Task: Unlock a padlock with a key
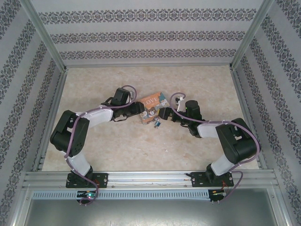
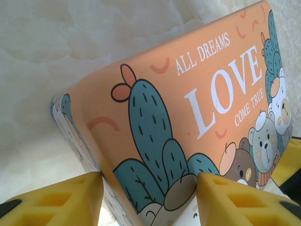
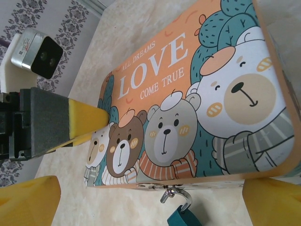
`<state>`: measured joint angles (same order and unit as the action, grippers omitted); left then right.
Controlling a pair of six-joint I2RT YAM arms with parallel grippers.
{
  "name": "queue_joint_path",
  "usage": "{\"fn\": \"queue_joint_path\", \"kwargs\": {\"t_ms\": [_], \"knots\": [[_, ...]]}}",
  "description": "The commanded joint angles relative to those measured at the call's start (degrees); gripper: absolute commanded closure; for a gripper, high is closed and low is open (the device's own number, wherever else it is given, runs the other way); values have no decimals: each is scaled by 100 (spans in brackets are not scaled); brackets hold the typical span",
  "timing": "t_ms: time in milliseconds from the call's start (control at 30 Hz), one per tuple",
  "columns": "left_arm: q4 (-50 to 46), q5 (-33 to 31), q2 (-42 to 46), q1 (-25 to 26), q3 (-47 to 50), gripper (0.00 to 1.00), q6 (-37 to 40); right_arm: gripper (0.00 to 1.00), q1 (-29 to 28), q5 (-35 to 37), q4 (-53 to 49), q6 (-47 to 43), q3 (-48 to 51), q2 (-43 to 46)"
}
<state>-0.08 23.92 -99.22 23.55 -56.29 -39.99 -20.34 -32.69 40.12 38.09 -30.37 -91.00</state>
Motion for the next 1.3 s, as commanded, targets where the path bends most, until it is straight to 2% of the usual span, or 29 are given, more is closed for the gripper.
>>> {"fn": "queue_joint_path", "kwargs": {"t_ms": [0, 333, 467, 633, 833, 1033, 1267], "knots": [[-370, -79, 138, 46, 161, 46, -97, 1, 98, -116, 418, -144, 14, 87], [-578, -405, 972, -26, 74, 44, -44, 3, 459, -243, 277, -43, 851, 1061], [-624, -305, 1202, -9, 61, 50, -92, 9, 495, -543, 277, 54, 996, 1182], [-727, -131, 1288, 91, -202, 56, -114, 17, 474, -859, 538, 242, 994, 930], [-581, 249, 868, 292, -721, 61, -305, 25, 305, -900, 972, 304, 849, 416], [-400, 505, 164, 513, -1236, 65, -422, 28, 141, -818, 1522, 463, 717, -175], [-281, 755, -484, 573, -1539, 67, -543, 31, 66, -1063, 1833, 541, 461, -786]]}}
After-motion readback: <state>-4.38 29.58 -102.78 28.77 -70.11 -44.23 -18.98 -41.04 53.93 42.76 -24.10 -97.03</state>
